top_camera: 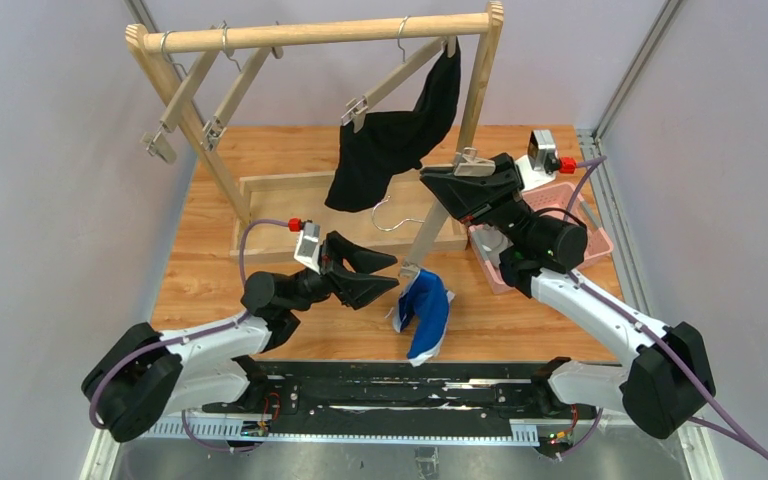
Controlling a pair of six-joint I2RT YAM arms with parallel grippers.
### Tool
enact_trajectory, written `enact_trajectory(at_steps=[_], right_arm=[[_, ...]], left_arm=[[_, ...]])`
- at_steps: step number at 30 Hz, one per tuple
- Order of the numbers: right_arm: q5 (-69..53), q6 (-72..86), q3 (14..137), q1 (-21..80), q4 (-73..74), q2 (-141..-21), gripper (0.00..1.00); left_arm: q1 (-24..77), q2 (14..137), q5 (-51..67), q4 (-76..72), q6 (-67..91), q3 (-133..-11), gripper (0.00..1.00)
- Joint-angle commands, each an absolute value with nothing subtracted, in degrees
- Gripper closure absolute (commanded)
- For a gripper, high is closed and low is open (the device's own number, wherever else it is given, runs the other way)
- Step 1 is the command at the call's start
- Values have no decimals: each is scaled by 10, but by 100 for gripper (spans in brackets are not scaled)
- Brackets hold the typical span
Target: Remove the underwear clipped to the hanger
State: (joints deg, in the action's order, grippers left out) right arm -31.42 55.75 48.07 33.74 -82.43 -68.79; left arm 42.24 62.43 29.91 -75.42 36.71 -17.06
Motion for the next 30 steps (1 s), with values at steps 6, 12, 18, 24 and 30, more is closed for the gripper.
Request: enact_trajectory(at_steps=[6,12,18,24,30], right_arm=[[-300,572,507,358,-873,-668,100],[-299,567,511,369,-874,-674,99],[-302,566,525,380,-875,-677,99],[-301,562,527,384,-875,-676,99],[-300,560,526,387,-875,-678,100]], left_arm=[[427,645,305,-854,386,-208,39],[427,654,308,-834,386,-221,39],[428,676,308,-840,388,-219,39],[430,699,314,-862,405,-221,39],[434,716,321,-871,411,-230,58]])
